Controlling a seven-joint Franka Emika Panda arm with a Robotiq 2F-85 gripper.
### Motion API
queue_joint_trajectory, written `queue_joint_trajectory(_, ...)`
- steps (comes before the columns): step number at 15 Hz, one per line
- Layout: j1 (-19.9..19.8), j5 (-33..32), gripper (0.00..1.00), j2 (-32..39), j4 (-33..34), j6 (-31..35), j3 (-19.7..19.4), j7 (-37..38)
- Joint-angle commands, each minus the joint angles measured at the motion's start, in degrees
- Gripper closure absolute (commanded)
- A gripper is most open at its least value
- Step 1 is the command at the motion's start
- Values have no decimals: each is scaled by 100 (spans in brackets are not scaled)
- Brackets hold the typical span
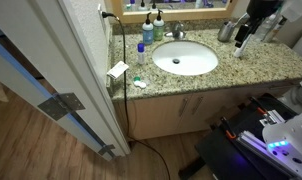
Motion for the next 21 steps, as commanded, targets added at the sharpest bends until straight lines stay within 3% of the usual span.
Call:
queue_joint_trajectory(1,-368,-45,0,981,856,-6,-610,-131)
queue_joint_trajectory(3,-462,327,0,1040,1192,-51,-1134,-379)
queue_joint_trajectory(6,-660,890,0,1486,2311,-599,-1674,-445)
queue_joint_trajectory(7,-607,610,0,1082,1574,-200,-1477,-395)
queue_joint_trajectory(10,-707,825,0,1318,2178,-464,-1675,-429)
queue_joint_trajectory(12,-696,537,0,1629,2274,-425,-1619,-600)
queue_joint_trajectory(16,-707,593,0,2803,3572,-589,-2090,-2256)
queue_joint_trajectory(18,-790,865,0,3319,4253,-805,-2190,-2558)
queue_joint_trajectory(19,-847,1072,0,3577,4592,-1203,-2176,-2263)
queue_joint_trajectory(20,-856,809,0,2963,3803,-649,-2077,-2236)
queue_joint_trajectory(21,-904,914,0,3196,4098,-852,-2084,-2233)
